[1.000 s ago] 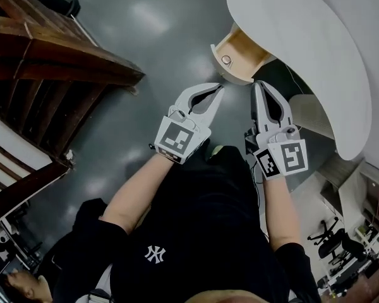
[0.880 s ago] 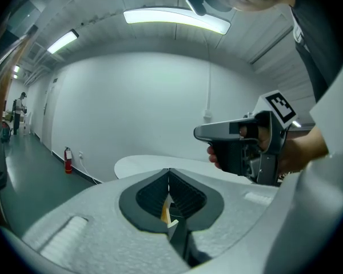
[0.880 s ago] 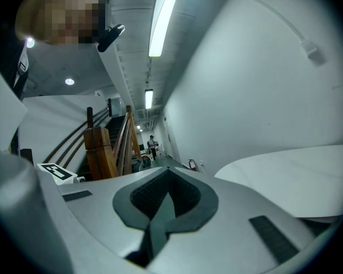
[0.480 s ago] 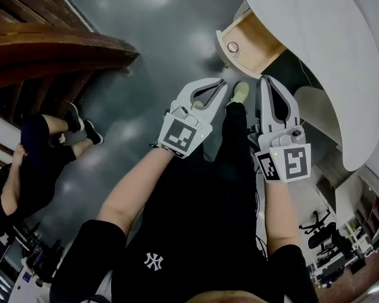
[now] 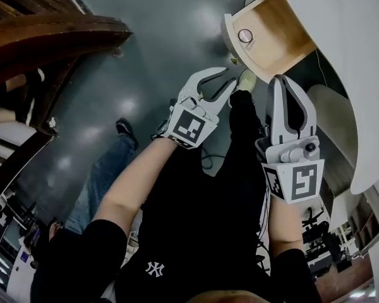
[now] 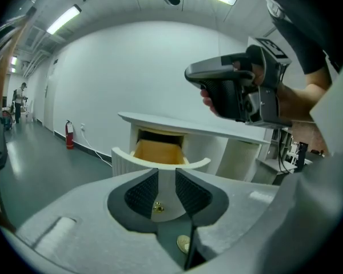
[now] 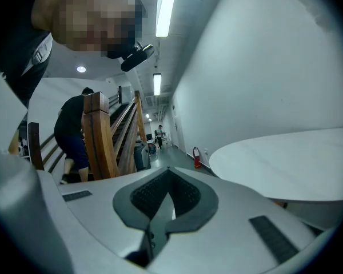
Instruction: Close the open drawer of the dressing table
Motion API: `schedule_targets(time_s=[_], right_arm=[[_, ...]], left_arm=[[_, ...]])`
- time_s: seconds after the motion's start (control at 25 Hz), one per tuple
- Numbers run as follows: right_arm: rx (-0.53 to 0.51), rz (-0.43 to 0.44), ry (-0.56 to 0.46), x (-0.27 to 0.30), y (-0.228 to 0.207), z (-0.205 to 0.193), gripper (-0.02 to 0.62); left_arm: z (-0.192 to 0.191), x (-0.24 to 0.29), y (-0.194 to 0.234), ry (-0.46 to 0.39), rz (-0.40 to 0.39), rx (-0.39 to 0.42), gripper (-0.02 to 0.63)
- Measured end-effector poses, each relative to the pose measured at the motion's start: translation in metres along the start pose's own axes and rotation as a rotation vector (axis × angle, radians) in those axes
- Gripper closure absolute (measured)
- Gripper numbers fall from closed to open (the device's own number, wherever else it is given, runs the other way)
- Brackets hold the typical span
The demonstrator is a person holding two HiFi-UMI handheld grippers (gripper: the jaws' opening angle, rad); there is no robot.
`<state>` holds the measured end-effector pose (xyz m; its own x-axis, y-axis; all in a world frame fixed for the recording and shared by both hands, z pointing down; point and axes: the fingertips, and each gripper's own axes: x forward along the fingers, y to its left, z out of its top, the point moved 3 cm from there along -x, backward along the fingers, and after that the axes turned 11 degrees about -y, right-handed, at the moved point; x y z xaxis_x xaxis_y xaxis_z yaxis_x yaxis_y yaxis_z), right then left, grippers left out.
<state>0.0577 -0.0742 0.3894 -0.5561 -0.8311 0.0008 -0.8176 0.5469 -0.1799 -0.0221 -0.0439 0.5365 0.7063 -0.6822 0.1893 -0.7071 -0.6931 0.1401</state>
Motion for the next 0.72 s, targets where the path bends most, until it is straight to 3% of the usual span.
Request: schedule_targets(time_s=[0.36,0.72], right_arm=[[0.000,-0.008,0.005,0.008,-0.016,-0.062,0.580],[0.017,-0.049,0.003,-0.004,-0.036,-0.078,0.580]], left_arm=[[-0.096,0.030,0.024,0.046,-0.001,0.035,0.492],[-0.118,0.053,0.022,0.053,0.004,0.061,0.488]])
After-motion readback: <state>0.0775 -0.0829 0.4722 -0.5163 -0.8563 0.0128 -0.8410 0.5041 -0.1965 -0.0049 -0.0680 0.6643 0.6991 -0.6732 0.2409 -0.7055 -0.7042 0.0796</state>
